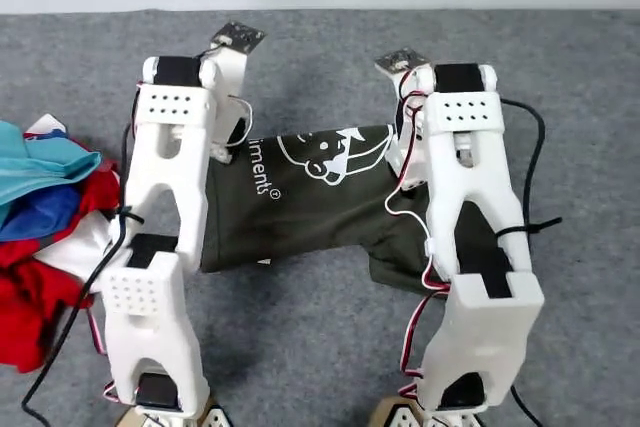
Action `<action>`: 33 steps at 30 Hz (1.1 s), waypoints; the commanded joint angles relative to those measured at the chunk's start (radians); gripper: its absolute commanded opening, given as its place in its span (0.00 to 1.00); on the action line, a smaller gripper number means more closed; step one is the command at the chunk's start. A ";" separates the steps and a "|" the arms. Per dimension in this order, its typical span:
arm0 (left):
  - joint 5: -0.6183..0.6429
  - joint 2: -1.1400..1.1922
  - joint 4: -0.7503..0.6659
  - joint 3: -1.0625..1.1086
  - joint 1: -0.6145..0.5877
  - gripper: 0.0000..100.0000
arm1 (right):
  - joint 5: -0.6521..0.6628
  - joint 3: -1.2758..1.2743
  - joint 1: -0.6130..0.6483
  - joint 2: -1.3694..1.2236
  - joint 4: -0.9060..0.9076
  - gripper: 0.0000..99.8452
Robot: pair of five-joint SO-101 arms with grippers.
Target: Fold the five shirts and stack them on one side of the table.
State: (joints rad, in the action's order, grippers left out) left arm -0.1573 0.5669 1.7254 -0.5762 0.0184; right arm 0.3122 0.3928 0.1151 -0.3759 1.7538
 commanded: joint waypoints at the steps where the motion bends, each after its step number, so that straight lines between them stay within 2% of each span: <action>1: -0.015 -0.086 0.029 0.044 -0.015 0.05 | -0.021 -0.055 -0.038 0.065 0.042 0.20; 7: -0.015 -0.089 0.029 0.119 -0.020 0.05 | -0.017 -0.227 -0.088 0.088 0.042 0.20; 16: -0.009 -0.095 0.031 0.153 -0.020 0.05 | 0.028 -0.402 -0.102 0.288 0.041 0.19; 23: -0.015 -0.285 0.028 0.312 -0.020 0.01 | 0.084 -0.638 -0.124 0.530 0.035 0.19; 33: -0.011 -0.431 0.018 0.506 -0.086 0.01 | 0.091 -0.873 -0.110 0.568 -0.217 0.19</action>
State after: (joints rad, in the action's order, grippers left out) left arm -0.1573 0.2140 1.7254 -0.0974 -0.0430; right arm 0.3936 -0.4710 0.0061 0.1427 1.5819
